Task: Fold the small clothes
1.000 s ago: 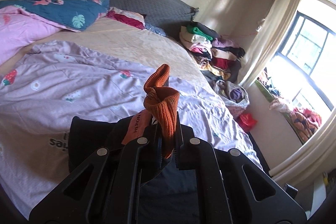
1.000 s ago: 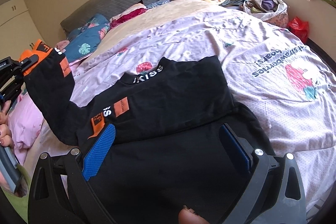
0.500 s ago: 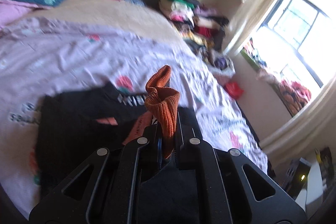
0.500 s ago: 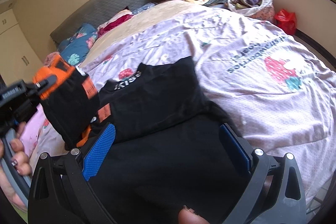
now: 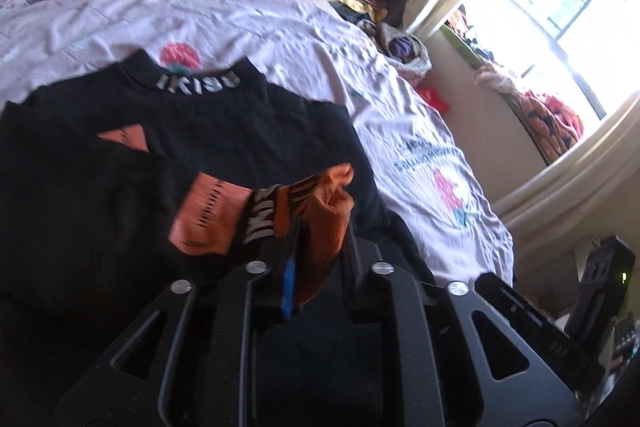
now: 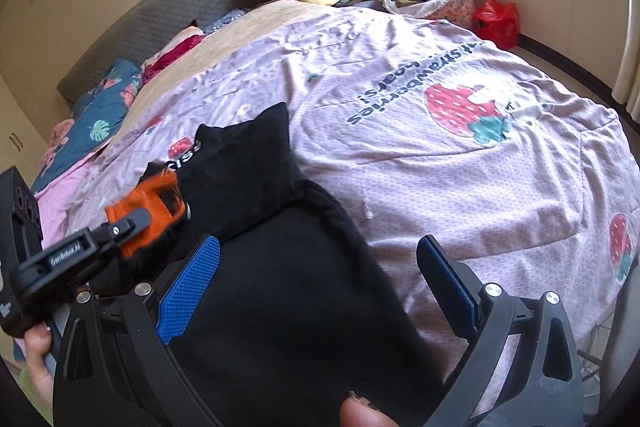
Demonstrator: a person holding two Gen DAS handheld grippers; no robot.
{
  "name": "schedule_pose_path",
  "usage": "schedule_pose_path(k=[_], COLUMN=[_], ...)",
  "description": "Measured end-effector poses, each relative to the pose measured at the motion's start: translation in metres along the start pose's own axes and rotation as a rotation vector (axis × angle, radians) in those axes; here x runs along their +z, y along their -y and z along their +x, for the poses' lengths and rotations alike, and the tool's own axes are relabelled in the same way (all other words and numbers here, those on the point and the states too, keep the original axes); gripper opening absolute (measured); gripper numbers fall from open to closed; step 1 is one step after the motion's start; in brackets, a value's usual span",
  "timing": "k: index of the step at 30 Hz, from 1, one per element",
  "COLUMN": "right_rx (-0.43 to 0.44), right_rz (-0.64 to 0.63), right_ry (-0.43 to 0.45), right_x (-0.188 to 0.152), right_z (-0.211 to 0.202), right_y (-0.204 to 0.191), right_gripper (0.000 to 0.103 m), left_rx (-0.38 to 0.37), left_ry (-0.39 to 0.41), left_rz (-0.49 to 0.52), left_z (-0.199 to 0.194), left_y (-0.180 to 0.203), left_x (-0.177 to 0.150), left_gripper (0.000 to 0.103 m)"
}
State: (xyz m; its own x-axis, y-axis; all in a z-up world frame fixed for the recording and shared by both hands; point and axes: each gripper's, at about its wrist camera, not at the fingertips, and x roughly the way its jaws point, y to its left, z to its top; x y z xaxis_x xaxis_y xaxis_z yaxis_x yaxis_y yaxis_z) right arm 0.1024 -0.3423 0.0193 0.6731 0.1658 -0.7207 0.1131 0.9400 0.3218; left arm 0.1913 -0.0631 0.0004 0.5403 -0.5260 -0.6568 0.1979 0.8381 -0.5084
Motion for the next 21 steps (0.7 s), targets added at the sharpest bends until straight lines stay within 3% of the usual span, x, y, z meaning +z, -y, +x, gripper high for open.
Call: schedule_pose_path(k=[2, 4, 5, 8, 10, 13, 17, 18, 20, 21], right_rx=[0.004, 0.018, 0.025, 0.059, 0.09, 0.116, 0.09, 0.083, 0.082, 0.105], right_rz=[0.003, -0.001, -0.008, -0.052, -0.085, -0.135, -0.153, -0.156, -0.171, -0.175], right_ry=[-0.008, -0.018, -0.024, -0.065, -0.105, -0.173, -0.204, -0.205, -0.203, -0.203], right_x=[0.001, 0.002, 0.002, 0.001, -0.003, -0.01, -0.015, -0.015, -0.014, -0.015], right_z=[0.003, 0.008, 0.011, 0.028, 0.042, 0.069, 0.096, 0.099, 0.102, 0.102], right_y=[0.0, -0.004, -0.008, -0.027, -0.043, -0.068, -0.085, -0.086, -0.092, -0.093], right_gripper=[0.098, 0.098, 0.098, 0.098, 0.096, 0.077, 0.07, 0.061, 0.031, 0.022], left_rx=[-0.023, -0.041, -0.044, 0.037, 0.091, 0.214, 0.32, 0.335, 0.364, 0.382], left_ry=[-0.021, -0.024, -0.015, 0.038, 0.069, 0.127, 0.172, 0.177, 0.186, 0.191], left_rz=[0.013, 0.021, 0.025, 0.028, -0.01, -0.064, -0.147, -0.163, -0.191, -0.212], left_z=[0.002, -0.002, -0.006, -0.027, -0.039, -0.06, -0.085, -0.09, -0.099, -0.105], left_y=[0.001, 0.001, 0.0, -0.015, -0.034, -0.068, -0.114, -0.124, -0.141, -0.152], left_x=[-0.004, -0.003, -0.002, 0.006, 0.013, 0.022, 0.025, 0.027, 0.026, 0.024], left_gripper=[0.026, 0.046, 0.049, 0.054, 0.063, 0.065, 0.07, 0.07, 0.07, 0.071])
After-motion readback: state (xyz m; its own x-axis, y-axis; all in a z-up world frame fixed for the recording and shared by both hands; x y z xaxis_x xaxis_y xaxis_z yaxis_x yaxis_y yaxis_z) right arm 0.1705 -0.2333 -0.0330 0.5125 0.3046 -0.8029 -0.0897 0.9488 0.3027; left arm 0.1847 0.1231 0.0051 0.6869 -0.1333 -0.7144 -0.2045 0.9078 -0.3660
